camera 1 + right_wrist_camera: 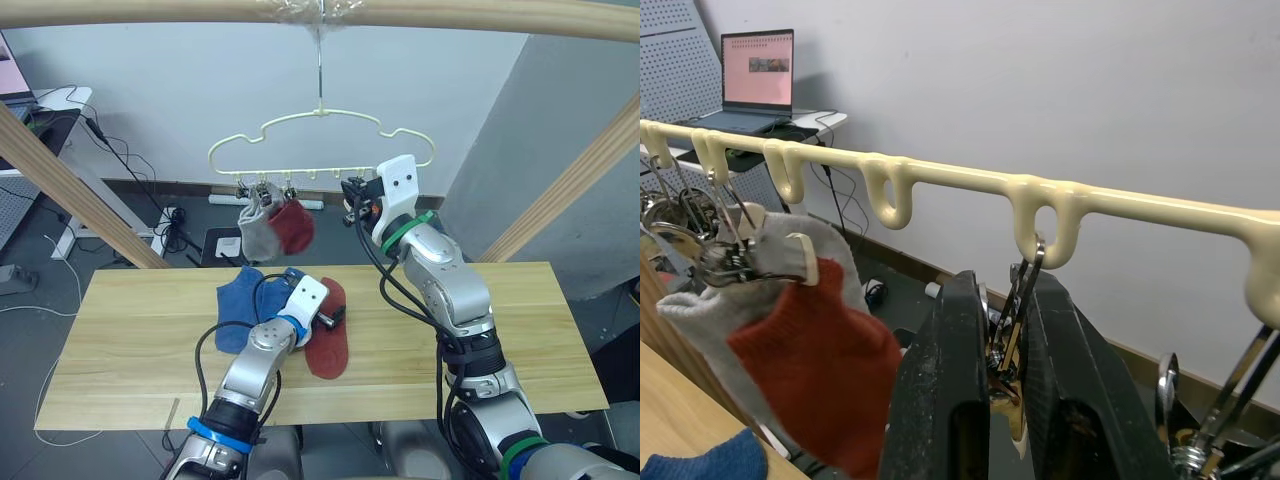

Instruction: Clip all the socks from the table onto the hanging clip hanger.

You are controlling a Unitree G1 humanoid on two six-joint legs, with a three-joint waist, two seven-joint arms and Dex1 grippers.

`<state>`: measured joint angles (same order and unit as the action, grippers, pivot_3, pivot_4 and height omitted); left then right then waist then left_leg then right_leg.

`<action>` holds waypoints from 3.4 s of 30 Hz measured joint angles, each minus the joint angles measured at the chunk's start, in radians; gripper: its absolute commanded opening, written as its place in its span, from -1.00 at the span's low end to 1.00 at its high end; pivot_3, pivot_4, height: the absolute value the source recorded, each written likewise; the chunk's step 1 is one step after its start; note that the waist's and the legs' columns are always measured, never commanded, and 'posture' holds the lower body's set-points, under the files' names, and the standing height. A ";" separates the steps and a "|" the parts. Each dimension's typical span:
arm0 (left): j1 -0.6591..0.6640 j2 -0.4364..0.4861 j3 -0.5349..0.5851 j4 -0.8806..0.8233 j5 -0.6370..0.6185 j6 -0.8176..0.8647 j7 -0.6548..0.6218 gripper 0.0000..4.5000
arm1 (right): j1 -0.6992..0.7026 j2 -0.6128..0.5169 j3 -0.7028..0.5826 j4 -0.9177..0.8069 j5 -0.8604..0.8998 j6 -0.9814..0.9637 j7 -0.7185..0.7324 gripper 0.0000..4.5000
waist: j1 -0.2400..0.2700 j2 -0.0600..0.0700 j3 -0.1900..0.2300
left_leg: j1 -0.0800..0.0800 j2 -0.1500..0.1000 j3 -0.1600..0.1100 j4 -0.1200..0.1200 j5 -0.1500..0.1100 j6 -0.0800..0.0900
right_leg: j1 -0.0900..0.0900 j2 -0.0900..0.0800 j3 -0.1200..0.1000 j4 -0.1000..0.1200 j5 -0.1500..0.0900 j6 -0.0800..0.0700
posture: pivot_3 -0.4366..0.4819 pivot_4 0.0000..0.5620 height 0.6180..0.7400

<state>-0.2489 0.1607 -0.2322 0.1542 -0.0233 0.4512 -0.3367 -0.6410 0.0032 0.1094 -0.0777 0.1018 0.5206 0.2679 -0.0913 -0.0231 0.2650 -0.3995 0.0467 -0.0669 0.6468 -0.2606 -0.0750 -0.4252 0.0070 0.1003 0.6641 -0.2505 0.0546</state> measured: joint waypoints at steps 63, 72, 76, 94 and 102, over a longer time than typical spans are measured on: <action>-0.130 0.111 0.061 0.092 0.074 -0.784 -0.145 -1.00 | 0.020 0.005 0.010 -0.065 0.080 0.078 0.029 -0.96 | -0.018 0.000 0.000 | 0.000 0.000 0.000 -0.001 0.000 0.000 | 0.000 0.000 0.000 -0.001 0.000 0.000 | -0.31 -0.12 1.00; -0.130 0.110 0.060 0.101 0.091 -0.779 -0.155 -1.00 | 0.020 0.003 0.014 -0.065 0.078 0.077 0.029 -0.96 | -0.020 0.000 0.000 | 0.000 0.000 0.000 -0.001 0.000 0.000 | 0.000 0.000 0.000 -0.001 0.000 0.000 | -0.31 -0.12 1.00; -0.135 0.108 0.060 0.101 0.105 -0.780 -0.155 -1.00 | 0.021 -0.005 0.028 -0.065 0.075 0.073 0.028 -0.96 | -0.021 0.000 0.000 | 0.000 0.000 0.000 -0.001 0.000 0.000 | 0.000 0.000 0.000 -0.001 0.000 0.000 | -0.31 -0.12 1.00; -0.149 0.107 0.060 0.085 0.110 -0.781 -0.152 -1.00 | 0.032 -0.035 0.069 -0.064 0.028 0.019 0.027 -0.96 | -0.021 0.000 0.000 | 0.000 0.000 0.000 -0.001 0.000 0.000 | 0.000 0.000 0.000 -0.001 0.000 0.000 | -0.29 -0.12 1.00; -0.154 0.104 0.060 0.079 0.122 -0.781 -0.139 -1.00 | 0.033 -0.039 0.075 -0.064 0.009 0.014 0.028 -0.96 | -0.021 0.000 0.000 | 0.000 0.000 0.000 -0.001 0.000 0.000 | 0.000 0.000 0.000 -0.001 0.000 0.000 | -0.29 -0.12 1.00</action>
<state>-0.4031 0.2652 -0.1723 0.2332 0.0986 -0.3297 -0.4759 -0.6085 -0.0358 0.1840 -0.1417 0.1104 0.5344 0.2958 -0.1119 -0.0230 0.2651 -0.3997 0.0467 -0.0671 0.6461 -0.2605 -0.0749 -0.4250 0.0069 0.0999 0.6631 -0.2506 0.0548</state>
